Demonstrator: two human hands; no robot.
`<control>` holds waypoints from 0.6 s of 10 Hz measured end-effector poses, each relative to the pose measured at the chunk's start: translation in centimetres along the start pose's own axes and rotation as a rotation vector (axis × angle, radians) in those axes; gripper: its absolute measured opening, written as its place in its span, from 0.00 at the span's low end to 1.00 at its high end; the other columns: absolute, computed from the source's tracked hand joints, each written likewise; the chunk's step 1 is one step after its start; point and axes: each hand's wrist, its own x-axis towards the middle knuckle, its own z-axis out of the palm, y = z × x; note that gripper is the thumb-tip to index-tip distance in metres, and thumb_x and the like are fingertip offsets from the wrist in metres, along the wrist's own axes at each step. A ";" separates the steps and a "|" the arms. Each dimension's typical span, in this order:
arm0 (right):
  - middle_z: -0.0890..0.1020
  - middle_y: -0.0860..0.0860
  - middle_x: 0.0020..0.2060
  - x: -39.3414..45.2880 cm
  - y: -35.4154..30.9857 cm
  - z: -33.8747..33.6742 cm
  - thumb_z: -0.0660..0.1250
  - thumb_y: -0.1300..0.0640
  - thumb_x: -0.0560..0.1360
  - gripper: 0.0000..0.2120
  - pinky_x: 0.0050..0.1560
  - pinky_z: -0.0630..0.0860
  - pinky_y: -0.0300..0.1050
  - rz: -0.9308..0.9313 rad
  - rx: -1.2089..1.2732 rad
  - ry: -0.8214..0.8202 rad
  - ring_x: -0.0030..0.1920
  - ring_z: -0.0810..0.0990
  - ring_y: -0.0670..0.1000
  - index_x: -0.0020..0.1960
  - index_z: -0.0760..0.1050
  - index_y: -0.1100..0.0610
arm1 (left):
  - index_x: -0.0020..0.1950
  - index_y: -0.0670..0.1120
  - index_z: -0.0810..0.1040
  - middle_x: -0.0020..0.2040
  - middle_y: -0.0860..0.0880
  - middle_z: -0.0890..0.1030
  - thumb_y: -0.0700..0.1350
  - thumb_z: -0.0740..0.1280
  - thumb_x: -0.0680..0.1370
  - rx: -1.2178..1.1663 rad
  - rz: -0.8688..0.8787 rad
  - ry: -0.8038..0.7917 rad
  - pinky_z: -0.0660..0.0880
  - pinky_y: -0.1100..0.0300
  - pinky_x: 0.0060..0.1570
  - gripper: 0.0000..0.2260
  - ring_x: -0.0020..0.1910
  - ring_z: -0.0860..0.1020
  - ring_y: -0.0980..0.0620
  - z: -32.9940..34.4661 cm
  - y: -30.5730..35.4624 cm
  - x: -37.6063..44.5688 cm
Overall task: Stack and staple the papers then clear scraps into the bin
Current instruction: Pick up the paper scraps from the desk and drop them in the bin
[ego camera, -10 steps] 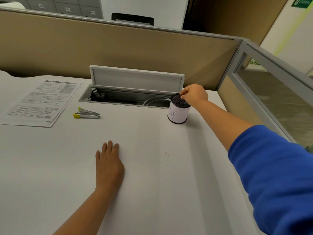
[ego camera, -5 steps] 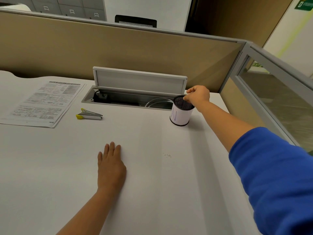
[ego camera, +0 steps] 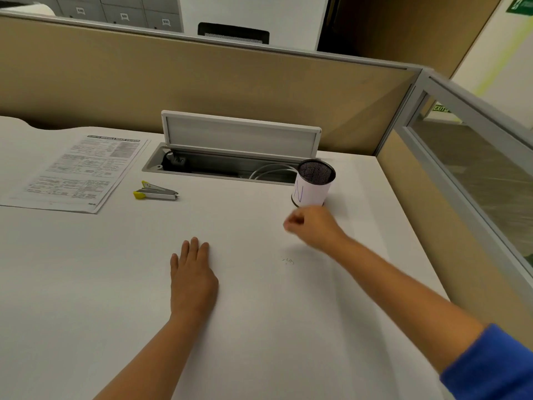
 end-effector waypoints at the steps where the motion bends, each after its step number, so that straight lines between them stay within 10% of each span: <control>1: 0.84 0.51 0.50 -2.8 2.1 2.6 0.65 0.57 0.74 0.08 0.53 0.75 0.42 0.115 0.008 -0.053 0.51 0.81 0.50 0.49 0.82 0.57 | 0.74 0.43 0.60 0.77 0.45 0.56 0.33 0.51 0.76 -0.001 0.005 -0.004 0.43 0.51 0.75 0.26 0.77 0.49 0.48 0.0 -0.1 0.0; 4: 0.75 0.54 0.37 -5.5 2.1 6.0 0.61 0.58 0.77 0.14 0.42 0.69 0.43 0.111 -0.063 0.077 0.44 0.73 0.57 0.33 0.73 0.57 | 0.66 0.42 0.69 0.71 0.43 0.66 0.46 0.51 0.81 0.059 0.032 -0.030 0.55 0.45 0.72 0.17 0.73 0.60 0.44 0.2 -0.1 0.2; 6: 0.75 0.57 0.55 -5.6 0.2 8.3 0.55 0.70 0.76 0.10 0.46 0.68 0.43 -0.012 -0.230 0.049 0.56 0.70 0.55 0.53 0.73 0.64 | 0.63 0.41 0.70 0.68 0.42 0.69 0.47 0.51 0.80 0.097 0.034 -0.044 0.59 0.44 0.69 0.16 0.70 0.63 0.42 0.3 -0.4 0.4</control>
